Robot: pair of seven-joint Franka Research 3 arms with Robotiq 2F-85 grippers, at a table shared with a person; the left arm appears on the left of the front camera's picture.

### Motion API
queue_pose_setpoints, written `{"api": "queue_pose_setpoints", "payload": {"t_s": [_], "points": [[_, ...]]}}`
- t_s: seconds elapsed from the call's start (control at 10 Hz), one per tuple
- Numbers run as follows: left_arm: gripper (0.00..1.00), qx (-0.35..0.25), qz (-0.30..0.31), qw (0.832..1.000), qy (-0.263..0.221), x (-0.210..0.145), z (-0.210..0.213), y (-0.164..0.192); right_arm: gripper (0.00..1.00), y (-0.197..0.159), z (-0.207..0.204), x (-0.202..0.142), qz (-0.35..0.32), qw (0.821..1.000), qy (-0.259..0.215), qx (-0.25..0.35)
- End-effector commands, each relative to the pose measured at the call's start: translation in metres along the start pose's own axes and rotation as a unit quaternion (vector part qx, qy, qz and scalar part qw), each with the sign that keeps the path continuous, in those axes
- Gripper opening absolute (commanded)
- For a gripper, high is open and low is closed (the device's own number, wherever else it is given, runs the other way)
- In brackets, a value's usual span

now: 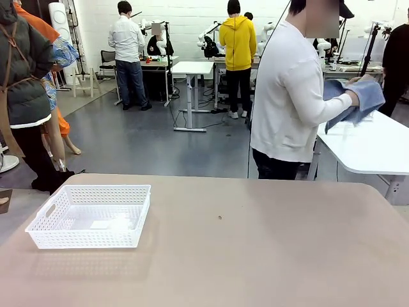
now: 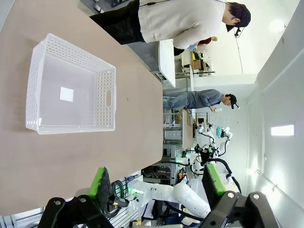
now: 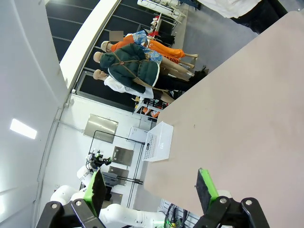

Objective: Clean and organize the cups into the basket.
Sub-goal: Pick up the Organizing basket and move it to the center of the table, then pick up the Reusable plastic cup from the right side of the table and place it inside the Organizing basket.

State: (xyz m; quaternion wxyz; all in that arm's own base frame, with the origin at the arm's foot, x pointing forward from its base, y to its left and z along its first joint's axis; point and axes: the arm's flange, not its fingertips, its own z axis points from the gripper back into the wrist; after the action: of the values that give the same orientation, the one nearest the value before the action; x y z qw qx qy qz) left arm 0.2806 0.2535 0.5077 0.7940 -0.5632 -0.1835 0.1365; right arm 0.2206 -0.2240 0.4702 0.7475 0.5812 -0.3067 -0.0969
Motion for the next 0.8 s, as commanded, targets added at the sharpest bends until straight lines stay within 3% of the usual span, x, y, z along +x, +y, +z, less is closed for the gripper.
{"api": "queue_pose_setpoints", "payload": {"t_s": [0.0, 0.7], "points": [[1.0, -0.004, 0.0, 1.0, 0.002, -0.0002, 0.0008, -0.0007, 1.0, -0.0006, 0.0016, -0.0017, -0.002, 1.0, 0.005, 0.0], [1.0, -0.004, 0.0, 1.0, 0.002, -0.0002, 0.0008, -0.0007, 1.0, -0.0006, 0.0016, -0.0017, -0.002, 1.0, 0.005, 0.0]]}}
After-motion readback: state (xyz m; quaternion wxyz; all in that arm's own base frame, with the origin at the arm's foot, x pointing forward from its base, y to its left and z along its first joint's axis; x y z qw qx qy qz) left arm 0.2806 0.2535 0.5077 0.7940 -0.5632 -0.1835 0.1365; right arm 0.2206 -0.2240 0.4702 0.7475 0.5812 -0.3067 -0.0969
